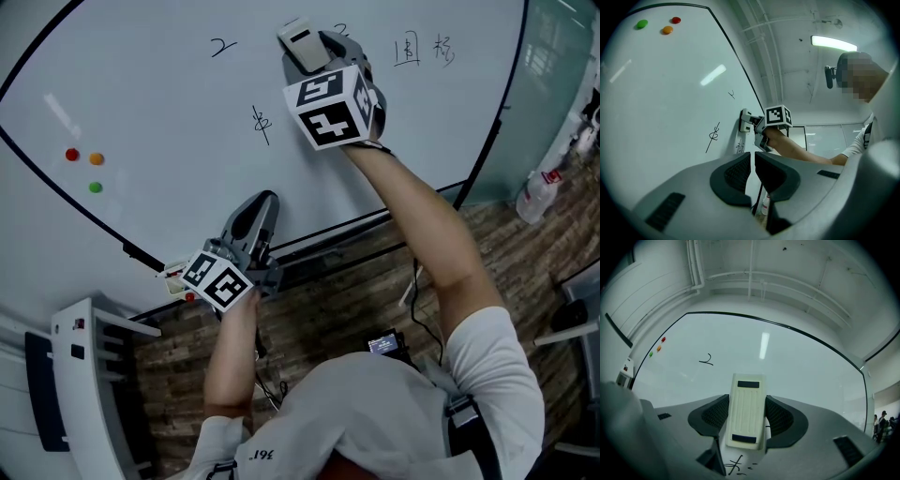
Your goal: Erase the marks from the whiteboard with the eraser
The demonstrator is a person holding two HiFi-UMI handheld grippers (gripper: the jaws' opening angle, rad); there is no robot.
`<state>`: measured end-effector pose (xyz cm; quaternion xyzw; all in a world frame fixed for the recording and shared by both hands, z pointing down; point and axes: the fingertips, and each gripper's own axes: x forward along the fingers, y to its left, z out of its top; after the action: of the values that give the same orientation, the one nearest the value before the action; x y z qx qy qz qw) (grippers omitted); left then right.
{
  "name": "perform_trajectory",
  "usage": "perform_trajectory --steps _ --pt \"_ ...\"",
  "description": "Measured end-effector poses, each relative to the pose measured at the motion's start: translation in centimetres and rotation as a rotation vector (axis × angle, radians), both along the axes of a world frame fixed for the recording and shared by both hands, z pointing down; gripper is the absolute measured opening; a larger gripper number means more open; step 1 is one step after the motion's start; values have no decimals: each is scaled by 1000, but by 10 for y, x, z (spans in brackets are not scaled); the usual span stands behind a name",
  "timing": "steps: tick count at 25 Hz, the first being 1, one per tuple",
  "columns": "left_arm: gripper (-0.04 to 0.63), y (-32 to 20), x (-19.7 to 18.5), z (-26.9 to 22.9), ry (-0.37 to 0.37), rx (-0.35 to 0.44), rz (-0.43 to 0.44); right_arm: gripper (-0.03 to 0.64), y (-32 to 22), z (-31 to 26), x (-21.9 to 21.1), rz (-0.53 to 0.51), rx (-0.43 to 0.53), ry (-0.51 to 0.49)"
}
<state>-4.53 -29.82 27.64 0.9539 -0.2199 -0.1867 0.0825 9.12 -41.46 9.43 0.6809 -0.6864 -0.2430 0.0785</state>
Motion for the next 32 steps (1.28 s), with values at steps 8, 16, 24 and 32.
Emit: perform_trajectory --steps 8,16,24,32 --pt "35 2 23 3 -18 -8 7 259 3 1 50 43 2 -24" --pt "35 4 46 6 -29 -18 10 259 5 6 86 60 0 -38" --pt "35 4 68 12 -35 -29 9 261 7 13 111 69 8 -46" --pt "35 4 96 12 -35 -27 15 261 10 25 148 80 3 -82"
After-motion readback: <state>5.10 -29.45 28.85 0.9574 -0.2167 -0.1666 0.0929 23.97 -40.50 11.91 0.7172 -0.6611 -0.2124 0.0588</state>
